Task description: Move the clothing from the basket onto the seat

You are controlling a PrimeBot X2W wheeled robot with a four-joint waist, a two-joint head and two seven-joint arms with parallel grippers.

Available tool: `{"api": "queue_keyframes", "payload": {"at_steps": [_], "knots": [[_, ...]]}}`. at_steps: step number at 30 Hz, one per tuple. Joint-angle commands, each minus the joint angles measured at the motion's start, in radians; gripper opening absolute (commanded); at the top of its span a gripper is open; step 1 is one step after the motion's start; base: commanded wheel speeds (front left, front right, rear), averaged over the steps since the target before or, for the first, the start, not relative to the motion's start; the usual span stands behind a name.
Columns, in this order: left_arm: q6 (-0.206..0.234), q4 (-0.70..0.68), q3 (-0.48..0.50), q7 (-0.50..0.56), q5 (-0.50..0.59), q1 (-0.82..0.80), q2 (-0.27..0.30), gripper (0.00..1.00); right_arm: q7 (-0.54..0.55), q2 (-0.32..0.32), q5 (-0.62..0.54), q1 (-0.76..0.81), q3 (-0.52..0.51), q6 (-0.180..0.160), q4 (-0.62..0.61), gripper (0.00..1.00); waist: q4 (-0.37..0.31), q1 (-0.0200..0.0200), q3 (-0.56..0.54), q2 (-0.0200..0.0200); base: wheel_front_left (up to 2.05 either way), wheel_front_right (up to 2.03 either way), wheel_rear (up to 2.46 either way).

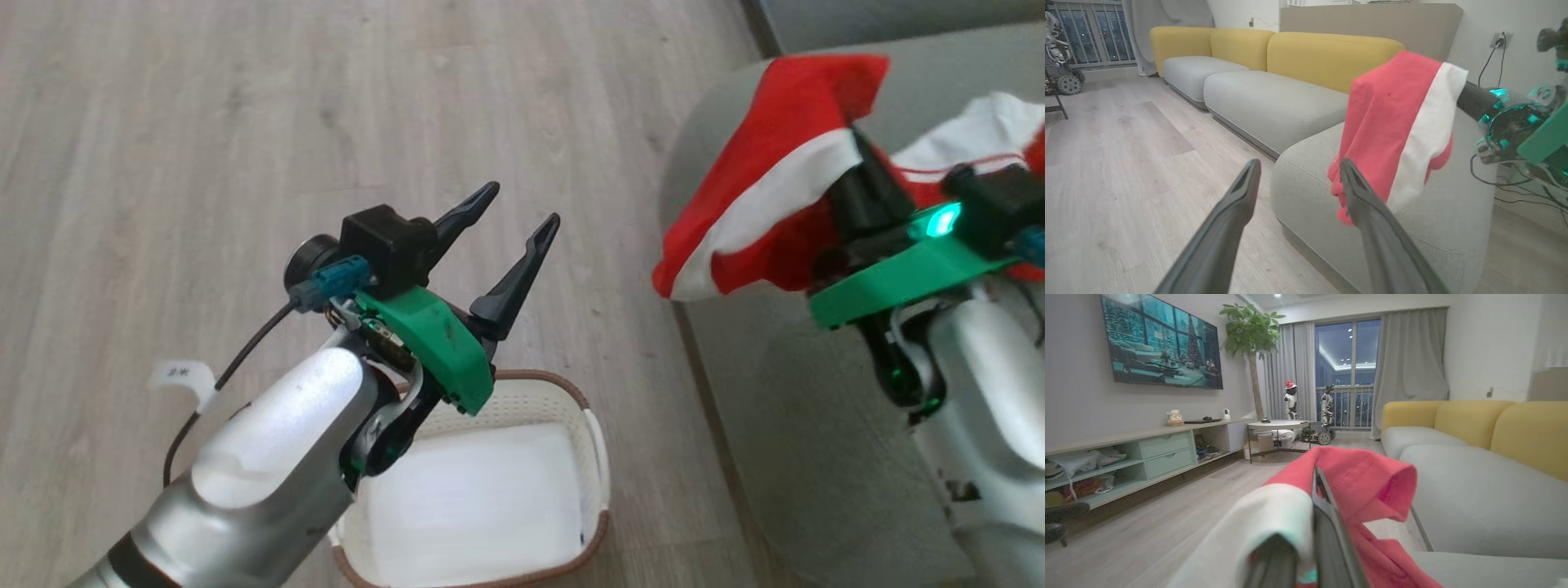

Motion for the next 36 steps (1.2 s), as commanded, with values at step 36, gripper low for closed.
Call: {"api": "queue_keyframes", "payload": {"at_steps": [36], "knots": [[0.015, -0.06, -0.006, -0.059, 0.04, -0.03, 0.022, 1.0, 0.094, 0.045, -0.118, 0.308, -0.289, 0.0, -0.485, 0.0, -0.394, 0.0, 0.097, 0.0, 0.0, 0.0, 0.0]]}}
